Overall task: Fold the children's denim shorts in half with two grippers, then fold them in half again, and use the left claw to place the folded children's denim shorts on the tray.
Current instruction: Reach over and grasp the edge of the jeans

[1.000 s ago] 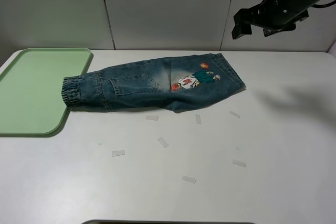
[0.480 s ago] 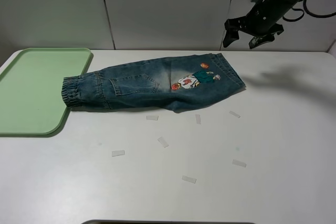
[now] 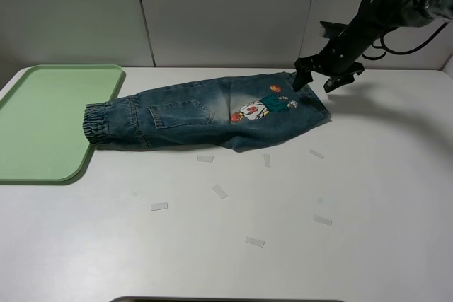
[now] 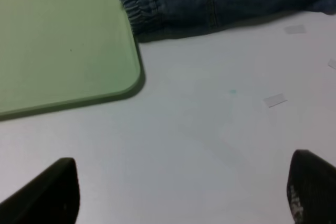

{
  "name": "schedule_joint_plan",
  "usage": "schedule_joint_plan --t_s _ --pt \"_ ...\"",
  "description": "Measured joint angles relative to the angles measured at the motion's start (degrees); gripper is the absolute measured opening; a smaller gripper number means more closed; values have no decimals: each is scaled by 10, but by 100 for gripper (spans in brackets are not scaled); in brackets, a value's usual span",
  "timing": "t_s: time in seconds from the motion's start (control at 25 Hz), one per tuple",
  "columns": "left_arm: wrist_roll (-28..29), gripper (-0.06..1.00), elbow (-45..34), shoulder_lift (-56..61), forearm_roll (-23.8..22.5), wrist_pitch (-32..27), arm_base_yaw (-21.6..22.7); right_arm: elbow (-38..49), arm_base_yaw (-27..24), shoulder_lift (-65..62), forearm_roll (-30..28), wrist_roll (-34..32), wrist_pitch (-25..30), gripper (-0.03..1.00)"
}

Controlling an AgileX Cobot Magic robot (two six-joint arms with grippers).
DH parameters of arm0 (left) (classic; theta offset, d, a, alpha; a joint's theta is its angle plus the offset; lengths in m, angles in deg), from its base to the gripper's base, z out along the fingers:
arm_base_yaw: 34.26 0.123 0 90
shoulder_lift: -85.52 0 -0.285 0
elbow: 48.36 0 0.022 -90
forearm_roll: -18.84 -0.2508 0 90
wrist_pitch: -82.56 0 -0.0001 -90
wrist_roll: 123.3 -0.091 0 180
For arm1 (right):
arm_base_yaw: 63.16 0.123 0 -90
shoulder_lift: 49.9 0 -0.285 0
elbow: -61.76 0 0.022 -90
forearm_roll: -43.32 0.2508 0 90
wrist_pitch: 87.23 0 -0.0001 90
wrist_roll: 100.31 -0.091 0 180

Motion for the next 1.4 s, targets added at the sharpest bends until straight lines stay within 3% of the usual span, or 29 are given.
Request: schedule_joint_plan --t_s 0.4,1.08,1.2,1.4 --pt "0 79 0 0 0 0 0 0 0 19 -15 23 -42 62" --pt "0 79 0 0 0 0 0 -5 39 26 23 25 -9 59" --pt "0 79 0 0 0 0 0 -5 44 27 13 21 -4 44" --pt "0 79 0 0 0 0 0 -5 48 29 -49 -28 -3 2"
